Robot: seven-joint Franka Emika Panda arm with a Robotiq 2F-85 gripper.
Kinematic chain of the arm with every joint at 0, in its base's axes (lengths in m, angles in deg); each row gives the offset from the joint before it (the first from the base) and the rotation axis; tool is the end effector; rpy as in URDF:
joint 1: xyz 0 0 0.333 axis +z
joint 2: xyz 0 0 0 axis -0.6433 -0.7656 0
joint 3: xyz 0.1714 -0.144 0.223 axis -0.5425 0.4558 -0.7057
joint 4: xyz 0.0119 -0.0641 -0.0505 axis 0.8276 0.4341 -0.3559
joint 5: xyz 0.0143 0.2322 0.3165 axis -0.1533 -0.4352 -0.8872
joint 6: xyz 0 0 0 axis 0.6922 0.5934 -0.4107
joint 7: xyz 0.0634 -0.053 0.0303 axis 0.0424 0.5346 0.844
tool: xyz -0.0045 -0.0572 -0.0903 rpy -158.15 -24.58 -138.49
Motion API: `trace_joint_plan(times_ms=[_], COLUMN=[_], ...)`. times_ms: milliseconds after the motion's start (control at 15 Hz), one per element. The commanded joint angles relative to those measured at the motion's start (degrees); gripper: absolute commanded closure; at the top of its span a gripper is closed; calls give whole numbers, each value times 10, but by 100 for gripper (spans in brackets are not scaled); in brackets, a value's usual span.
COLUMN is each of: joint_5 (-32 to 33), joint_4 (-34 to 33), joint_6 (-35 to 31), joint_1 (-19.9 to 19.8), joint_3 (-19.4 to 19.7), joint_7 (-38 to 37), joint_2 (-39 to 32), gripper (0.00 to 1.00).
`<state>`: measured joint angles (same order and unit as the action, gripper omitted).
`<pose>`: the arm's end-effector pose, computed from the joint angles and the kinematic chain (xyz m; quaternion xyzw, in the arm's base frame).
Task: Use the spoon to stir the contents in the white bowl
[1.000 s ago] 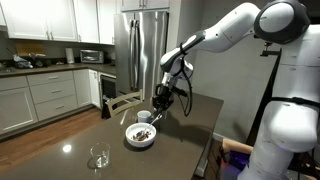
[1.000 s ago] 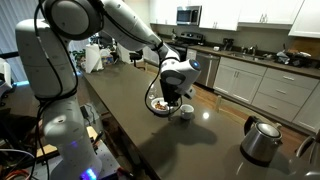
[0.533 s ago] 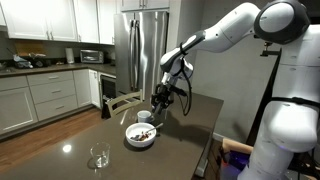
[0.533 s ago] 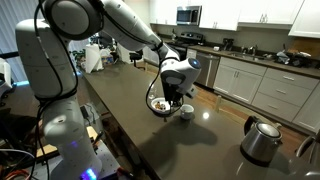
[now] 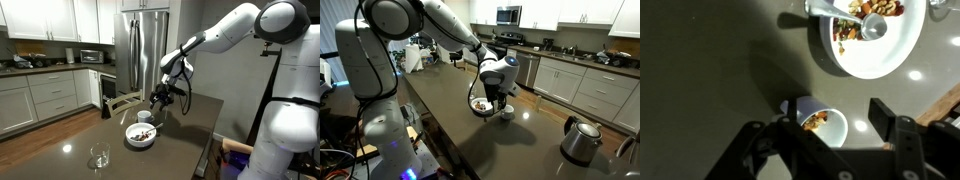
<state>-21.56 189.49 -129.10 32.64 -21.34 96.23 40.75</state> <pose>0.5125 -0.1451 0.3306 -0.9375 0.2858 -0.0692 0.1862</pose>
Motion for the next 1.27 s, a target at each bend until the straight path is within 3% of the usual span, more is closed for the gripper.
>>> trace_joint_plan(times_ms=[0,267,400,467,600,667,733,1067,1133,1200], joint_5=[75,186,249,274,317,336,350,361,355,355], joint_4=[53,82,93,99,108,114,116,145,119,125], joint_6=[-27,-16,-3,0,16,22,32,71,56,61], joint_1=[-12,-17,-21,-22,-25,-27,-27,-22,-22,-22], joint_3=[9,19,20,18,15,14,12,14,12,12], joint_7=[-32,-81,-111,-124,-141,-150,-154,-119,-137,-134], joint_2=[45,87,106,116,136,146,155,213,173,184], gripper=[29,36,25,23,9,10,2,0,0,0])
